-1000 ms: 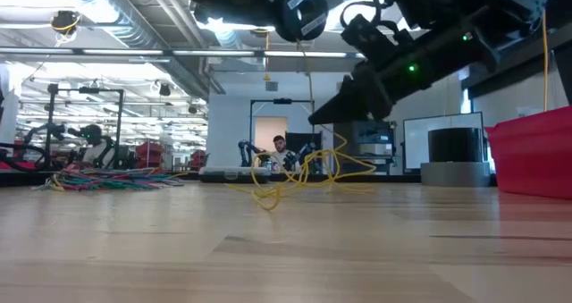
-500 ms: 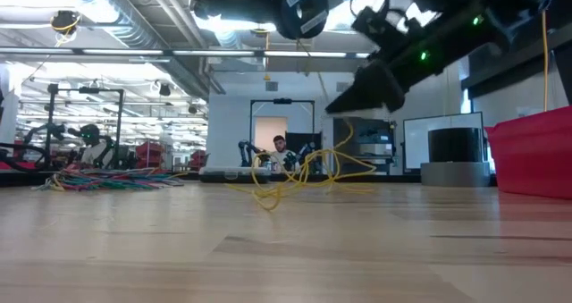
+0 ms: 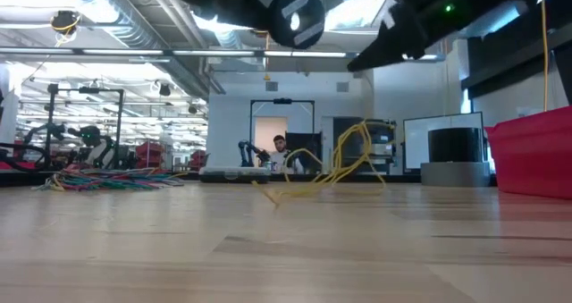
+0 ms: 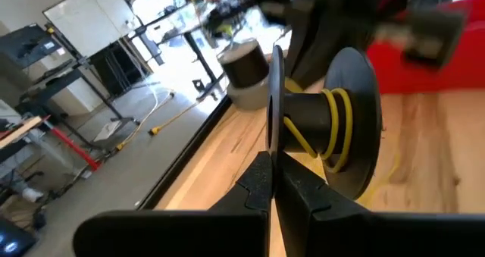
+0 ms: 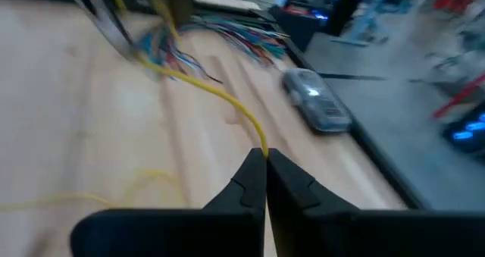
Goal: Coil cords
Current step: Coil the yellow wire onto the black spool
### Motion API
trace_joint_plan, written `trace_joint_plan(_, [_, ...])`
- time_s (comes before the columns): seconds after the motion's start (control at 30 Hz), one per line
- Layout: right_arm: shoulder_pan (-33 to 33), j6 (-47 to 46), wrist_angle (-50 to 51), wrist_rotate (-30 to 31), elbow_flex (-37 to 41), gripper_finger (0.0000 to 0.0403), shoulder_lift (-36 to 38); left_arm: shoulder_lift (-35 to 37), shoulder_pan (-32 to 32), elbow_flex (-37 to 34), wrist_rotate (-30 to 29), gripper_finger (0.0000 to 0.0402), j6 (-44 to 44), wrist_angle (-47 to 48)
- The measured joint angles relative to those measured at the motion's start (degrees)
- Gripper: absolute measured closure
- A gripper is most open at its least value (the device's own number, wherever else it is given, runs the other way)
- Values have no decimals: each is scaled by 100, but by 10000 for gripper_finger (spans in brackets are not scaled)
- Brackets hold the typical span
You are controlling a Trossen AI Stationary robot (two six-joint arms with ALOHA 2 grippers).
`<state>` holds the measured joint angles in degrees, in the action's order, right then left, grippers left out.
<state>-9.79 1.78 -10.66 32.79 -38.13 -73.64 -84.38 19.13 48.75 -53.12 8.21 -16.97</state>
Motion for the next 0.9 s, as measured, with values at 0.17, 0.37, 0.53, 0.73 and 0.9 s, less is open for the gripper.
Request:
trace_joint_plan(0.17, [0,-557,-308,-619,0,397,46,-25,-231,0,-3,401,-352,312])
trace_joint_plan(0.37, [0,-787,-877,-1001,0,397,-180,-195,-401,0,-2,401,-499,323])
trace_joint_plan(0.53, [0,-791,-1639,-1129,2,396,-501,-238,-469,0,-1,401,-531,303])
trace_joint_plan(0.73, [0,-798,-2773,-1448,-101,396,-1138,-238,-486,0,0,401,-538,281])
trace_joint_plan(0.9, [0,-665,-2954,-1503,-488,396,-1679,-238,-499,0,-2,401,-679,275])
